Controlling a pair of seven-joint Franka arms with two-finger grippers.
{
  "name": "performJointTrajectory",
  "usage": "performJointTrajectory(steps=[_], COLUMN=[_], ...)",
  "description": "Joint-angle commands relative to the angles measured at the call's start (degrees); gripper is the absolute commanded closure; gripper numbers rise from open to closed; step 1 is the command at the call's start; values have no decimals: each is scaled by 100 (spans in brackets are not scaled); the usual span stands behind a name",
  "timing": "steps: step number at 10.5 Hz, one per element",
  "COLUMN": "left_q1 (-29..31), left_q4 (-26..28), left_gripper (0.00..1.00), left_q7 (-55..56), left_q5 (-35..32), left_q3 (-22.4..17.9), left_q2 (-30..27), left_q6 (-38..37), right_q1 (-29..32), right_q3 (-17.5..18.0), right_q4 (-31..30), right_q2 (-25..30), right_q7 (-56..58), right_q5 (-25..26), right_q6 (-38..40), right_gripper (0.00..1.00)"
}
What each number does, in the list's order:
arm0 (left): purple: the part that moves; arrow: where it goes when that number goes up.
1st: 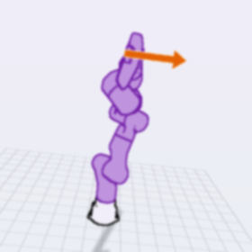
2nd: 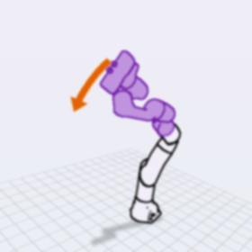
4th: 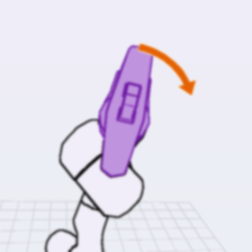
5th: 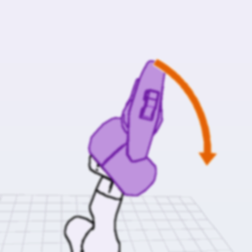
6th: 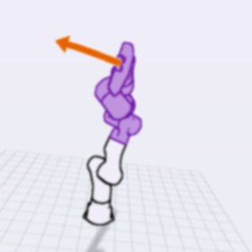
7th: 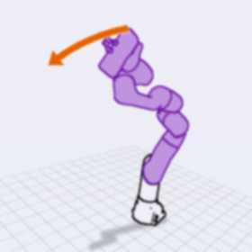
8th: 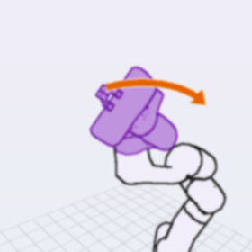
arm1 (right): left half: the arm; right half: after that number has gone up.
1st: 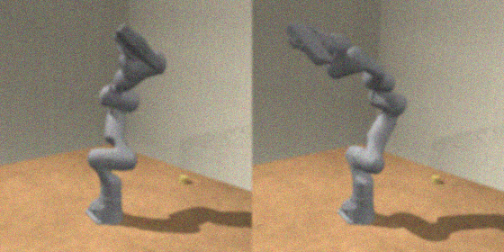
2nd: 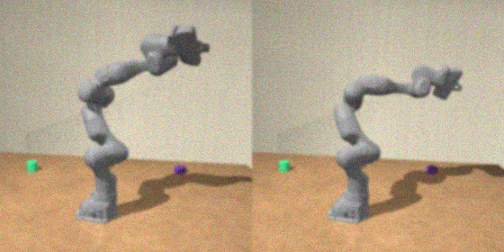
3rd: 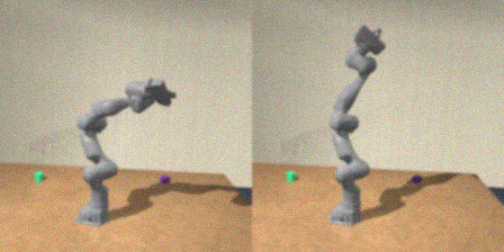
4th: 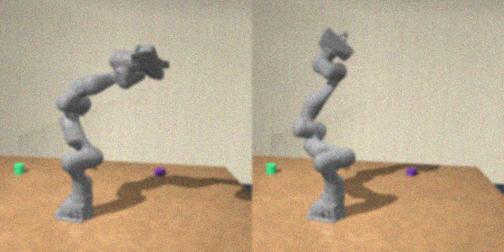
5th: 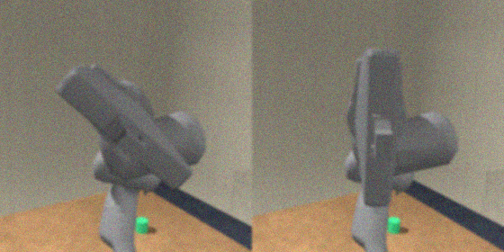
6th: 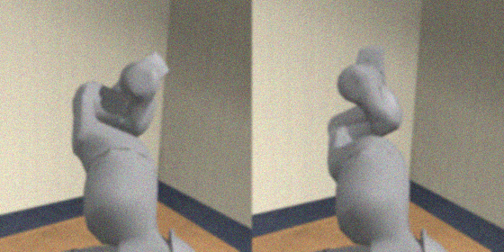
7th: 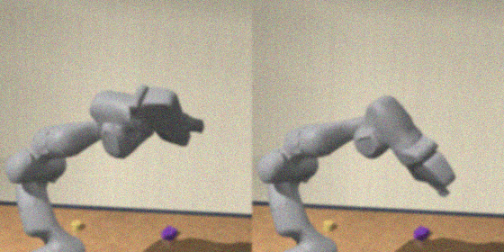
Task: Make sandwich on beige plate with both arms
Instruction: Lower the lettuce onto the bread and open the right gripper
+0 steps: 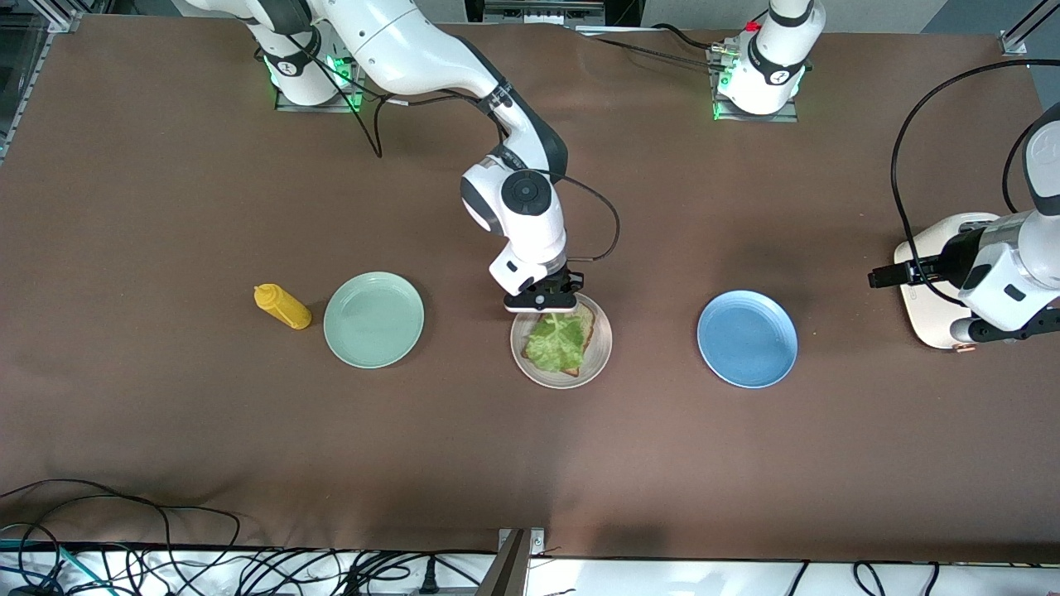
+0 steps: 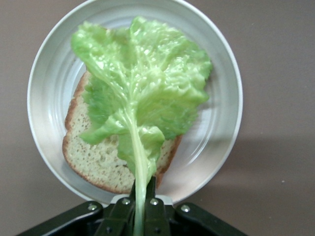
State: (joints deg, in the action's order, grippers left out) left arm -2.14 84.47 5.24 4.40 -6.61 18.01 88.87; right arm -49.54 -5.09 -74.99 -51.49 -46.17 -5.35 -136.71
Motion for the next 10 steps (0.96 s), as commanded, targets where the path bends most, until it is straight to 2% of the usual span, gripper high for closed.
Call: performJointTrajectory(steps=[1, 4, 5, 6, 7, 10], left_q1=[-6, -6, -14, -6, -6, 64], left_q4=[35, 44, 44, 44, 44, 44], left_gripper=[0, 0, 0, 0, 0, 0], left_q7=[-120, -120, -120, -120, -120, -102], left_q5=[9, 9, 9, 9, 0, 0], left_q3=[-33, -33, -33, -33, -33, -51], left_q2=[-25, -25, -25, -25, -25, -25], left_q6=[51, 51, 51, 51, 51, 51], right_q1=[-3, -65, -65, -74, -74, -65], right_q3=[35, 26, 26, 26, 26, 8], right_q4=[63, -7, 2, -16, -94, -121], right_q2=[-10, -45, -45, -45, -19, 95], right_q7=[20, -15, -24, -50, 11, 3], right_q5=[60, 43, 43, 43, 51, -106], right_q6=[-39, -206, -233, -355, -408, -321], right_gripper=[100, 100, 88, 30, 0, 0])
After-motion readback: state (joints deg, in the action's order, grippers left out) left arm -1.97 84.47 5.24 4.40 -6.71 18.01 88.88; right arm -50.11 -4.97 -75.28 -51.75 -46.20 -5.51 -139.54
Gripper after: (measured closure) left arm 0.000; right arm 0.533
